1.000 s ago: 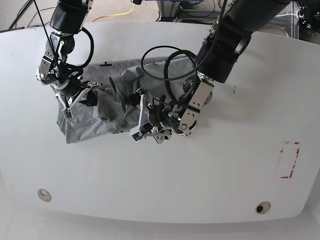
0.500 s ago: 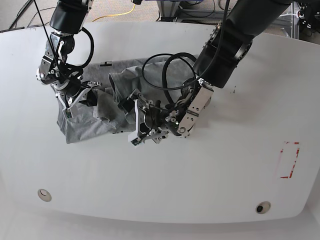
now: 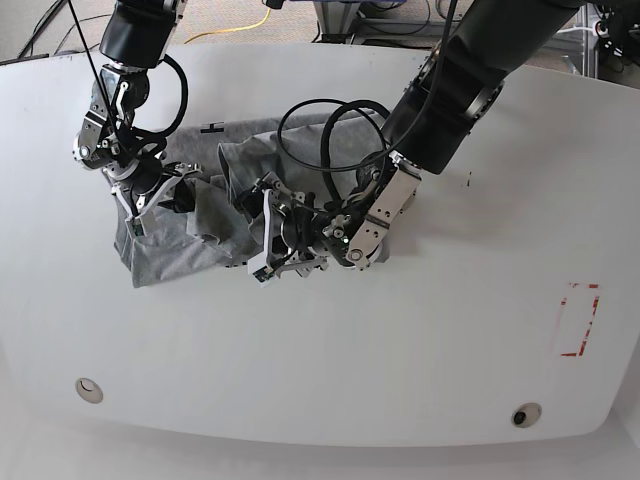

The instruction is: Layout the t-shirt on the table in an organized manner, then fold the t-shirt properly

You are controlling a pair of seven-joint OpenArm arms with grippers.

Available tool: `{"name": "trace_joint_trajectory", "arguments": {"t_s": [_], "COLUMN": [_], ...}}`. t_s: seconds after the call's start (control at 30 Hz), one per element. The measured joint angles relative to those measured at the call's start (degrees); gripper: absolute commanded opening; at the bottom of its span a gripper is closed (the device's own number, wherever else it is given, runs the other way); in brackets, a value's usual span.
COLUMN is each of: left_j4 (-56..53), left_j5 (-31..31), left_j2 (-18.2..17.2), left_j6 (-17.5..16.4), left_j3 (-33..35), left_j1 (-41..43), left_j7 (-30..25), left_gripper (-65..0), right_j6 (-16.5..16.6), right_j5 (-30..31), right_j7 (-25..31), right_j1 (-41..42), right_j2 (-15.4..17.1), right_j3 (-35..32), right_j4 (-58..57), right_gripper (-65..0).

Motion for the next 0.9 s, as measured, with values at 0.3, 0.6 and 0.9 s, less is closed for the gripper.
{"name": "trace_joint_trajectory", "arguments": {"t_s": [0.3, 0.6, 0.9], "left_j4": [0.0, 0.0, 0.0], "left_j5": [0.1, 0.0, 0.1], "left_j2": [0.0, 0.0, 0.0], "left_j6": [0.0, 0.0, 0.0], "left_j3": [0.0, 0.0, 0.0], "left_j1": [0.0, 0.0, -2.4], "left_j7": [0.0, 0.0, 0.2], "left_gripper": [-59.0, -64.6, -64.4], "right_j6": [0.0, 0.0, 0.0], "right_j5": [0.0, 0.0, 0.0], "right_j7": [0.0, 0.0, 0.0], "right_j1": [0.0, 0.0, 0.0], "right_j2": [0.0, 0.0, 0.0], "right_j3": [0.0, 0.0, 0.0], "right_j4": [0.0, 0.0, 0.0], "right_gripper": [-63.7, -63.7, -63.7]}}
